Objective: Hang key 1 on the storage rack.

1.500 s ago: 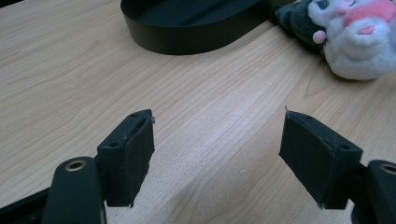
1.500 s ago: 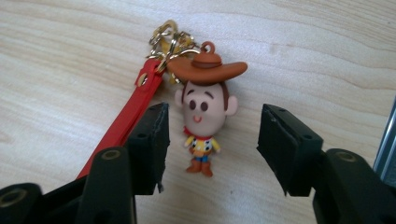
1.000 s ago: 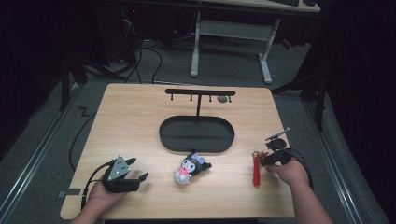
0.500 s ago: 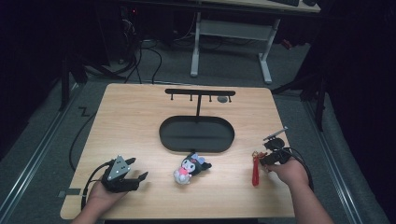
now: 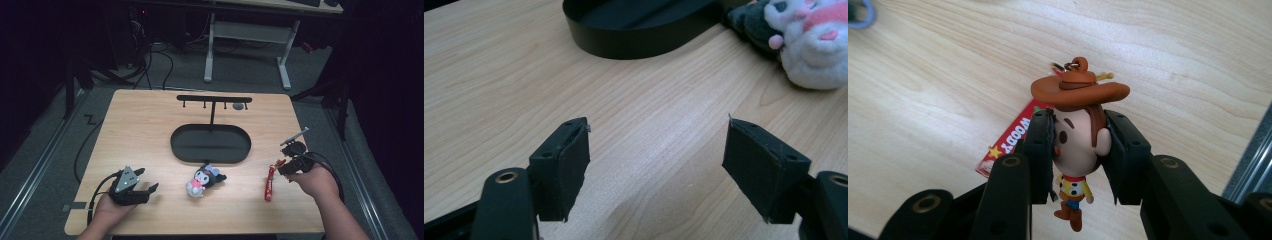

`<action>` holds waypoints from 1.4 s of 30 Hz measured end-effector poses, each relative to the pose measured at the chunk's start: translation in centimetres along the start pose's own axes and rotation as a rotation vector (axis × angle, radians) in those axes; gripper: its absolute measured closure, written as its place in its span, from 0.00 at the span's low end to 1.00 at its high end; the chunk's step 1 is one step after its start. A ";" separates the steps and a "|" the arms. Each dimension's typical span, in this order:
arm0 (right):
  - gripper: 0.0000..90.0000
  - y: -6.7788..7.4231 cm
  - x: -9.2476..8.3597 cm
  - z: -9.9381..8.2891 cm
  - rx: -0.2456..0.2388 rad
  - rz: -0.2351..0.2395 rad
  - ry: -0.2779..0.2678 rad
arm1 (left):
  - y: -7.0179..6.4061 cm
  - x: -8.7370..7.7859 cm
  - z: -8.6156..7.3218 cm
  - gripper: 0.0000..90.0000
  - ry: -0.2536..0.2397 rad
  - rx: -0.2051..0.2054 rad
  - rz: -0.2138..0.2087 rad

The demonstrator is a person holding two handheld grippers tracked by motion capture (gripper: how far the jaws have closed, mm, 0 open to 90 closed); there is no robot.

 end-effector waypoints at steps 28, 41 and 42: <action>0.74 3.9 -6.9 4.0 -0.061 -0.022 -0.056 | 1.3 -0.3 -0.1 0.25 -0.026 -0.076 0.040; 0.74 4.6 -7.0 5.7 -0.065 -0.013 -0.068 | 1.3 -0.5 -0.1 0.25 -0.033 -0.073 0.039; 0.74 4.6 -7.0 5.9 -0.066 -0.013 -0.072 | 1.3 -0.6 -0.1 0.25 -0.030 -0.074 0.038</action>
Point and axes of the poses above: each handheld gripper's, and its own axes: x roughly forward along the jaws, z roughly out of its top, y roughly to its left, the point moved 2 cm from there along x, roughly forward along the jaws, and after that the axes turned 9 degrees about z, right-handed, at the moved point
